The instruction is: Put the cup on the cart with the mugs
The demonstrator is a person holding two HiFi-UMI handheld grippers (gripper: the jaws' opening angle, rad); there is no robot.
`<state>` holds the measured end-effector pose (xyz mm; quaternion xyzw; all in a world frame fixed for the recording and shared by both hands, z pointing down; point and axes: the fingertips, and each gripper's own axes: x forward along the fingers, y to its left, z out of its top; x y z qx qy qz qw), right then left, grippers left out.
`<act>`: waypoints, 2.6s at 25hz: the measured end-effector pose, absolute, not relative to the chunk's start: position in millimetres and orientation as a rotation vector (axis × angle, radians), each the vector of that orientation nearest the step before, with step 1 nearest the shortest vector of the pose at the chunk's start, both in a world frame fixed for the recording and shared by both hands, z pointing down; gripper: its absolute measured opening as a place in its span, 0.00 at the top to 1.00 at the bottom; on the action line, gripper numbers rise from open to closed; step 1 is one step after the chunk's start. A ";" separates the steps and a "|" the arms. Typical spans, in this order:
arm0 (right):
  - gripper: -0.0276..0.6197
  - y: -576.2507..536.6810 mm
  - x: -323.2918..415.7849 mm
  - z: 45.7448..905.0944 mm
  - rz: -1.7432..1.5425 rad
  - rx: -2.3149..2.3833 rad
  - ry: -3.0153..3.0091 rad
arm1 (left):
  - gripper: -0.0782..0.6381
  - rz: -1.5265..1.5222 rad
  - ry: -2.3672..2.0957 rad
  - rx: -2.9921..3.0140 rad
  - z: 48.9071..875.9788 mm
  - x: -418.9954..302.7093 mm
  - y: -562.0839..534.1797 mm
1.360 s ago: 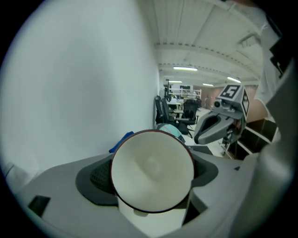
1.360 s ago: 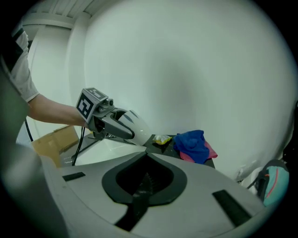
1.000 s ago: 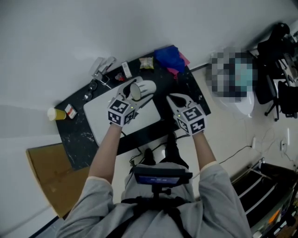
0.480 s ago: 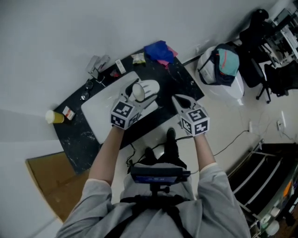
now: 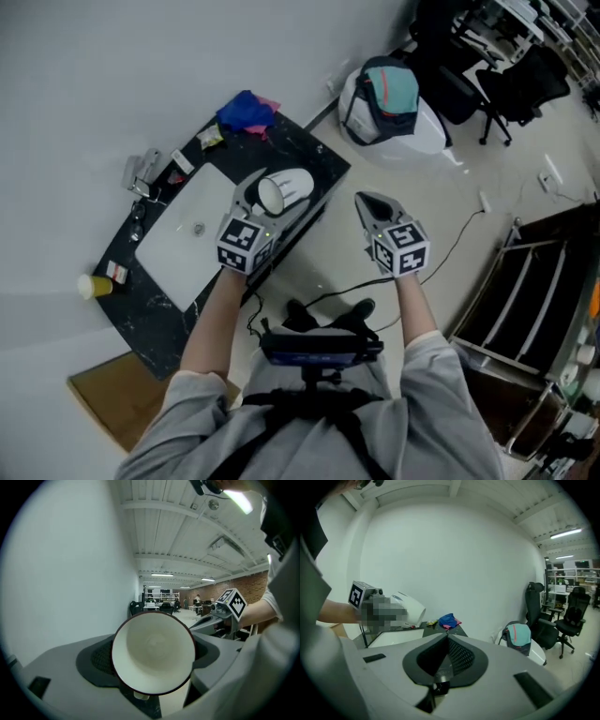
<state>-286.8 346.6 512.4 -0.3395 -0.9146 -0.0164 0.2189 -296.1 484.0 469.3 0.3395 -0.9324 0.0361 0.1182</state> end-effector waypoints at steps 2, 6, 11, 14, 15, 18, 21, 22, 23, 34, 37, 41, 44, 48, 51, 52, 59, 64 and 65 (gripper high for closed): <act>0.95 312.3 -282.1 510.9 -0.035 -0.887 -2.554 | 0.30 0.119 -2.715 1.044 466.4 -296.0 452.4; 0.95 241.5 -273.3 506.2 -0.012 -0.788 -2.591 | 0.30 0.129 -2.678 1.135 461.5 -296.6 382.9; 0.95 154.0 -261.0 502.5 0.016 -0.680 -2.630 | 0.30 0.171 -2.626 1.296 458.6 -294.6 291.7; 0.95 104.5 -251.4 498.4 0.040 -0.617 -2.658 | 0.30 0.185 -2.583 1.381 454.0 -290.0 236.7; 0.95 88.2 -247.8 496.7 0.045 -0.600 -2.667 | 0.30 0.185 -2.570 1.403 452.2 -288.7 218.3; 0.95 36.3 -238.6 491.1 0.062 -0.514 -2.701 | 0.30 0.201 -2.530 1.500 446.1 -287.1 160.1; 0.95 -19.2 -223.4 485.0 0.090 -0.398 -2.738 | 0.30 0.210 -2.474 1.621 440.6 -280.4 99.0; 0.95 -37.3 -217.1 482.4 0.098 -0.360 -2.750 | 0.30 0.208 -2.456 1.659 438.4 -277.3 79.0; 0.95 -54.5 -210.4 479.7 0.104 -0.326 -2.760 | 0.30 0.207 -2.441 1.694 436.3 -274.1 59.6; 0.95 -230.9 -123.5 471.3 0.201 0.211 -2.782 | 0.30 0.228 -2.091 2.142 425.8 -220.4 -145.8; 0.95 -274.3 -105.1 475.5 0.218 0.367 -2.769 | 0.30 0.232 -1.991 2.252 428.3 -210.5 -198.7; 0.95 -324.5 -78.1 481.0 0.269 0.555 -2.730 | 0.30 0.265 -1.837 2.396 432.9 -193.9 -265.9; 0.95 -365.4 -59.2 472.6 0.274 0.721 -2.705 | 0.30 0.277 -1.708 2.516 424.9 -180.3 -319.5; 0.95 -408.0 -31.6 464.4 0.281 0.926 -2.660 | 0.30 0.293 -1.516 2.650 422.2 -154.6 -377.6; 0.95 -426.9 -9.2 457.8 0.274 1.054 -2.622 | 0.30 0.303 -1.389 2.734 419.5 -132.6 -411.0; 0.95 -432.7 -0.8 454.8 0.268 1.098 -2.609 | 0.30 0.303 -1.351 2.762 417.7 -124.4 -421.0; 0.95 -451.6 56.4 432.3 0.259 1.323 -2.519 | 0.30 0.283 -1.098 2.891 402.9 -54.5 -467.4; 0.95 -462.7 89.4 418.9 0.249 1.371 -2.499 | 0.30 0.294 -0.989 2.953 386.1 -3.9 -492.6; 0.95 -467.3 97.1 416.7 0.242 1.378 -2.497 | 0.30 0.305 -0.969 2.962 382.5 6.0 -499.3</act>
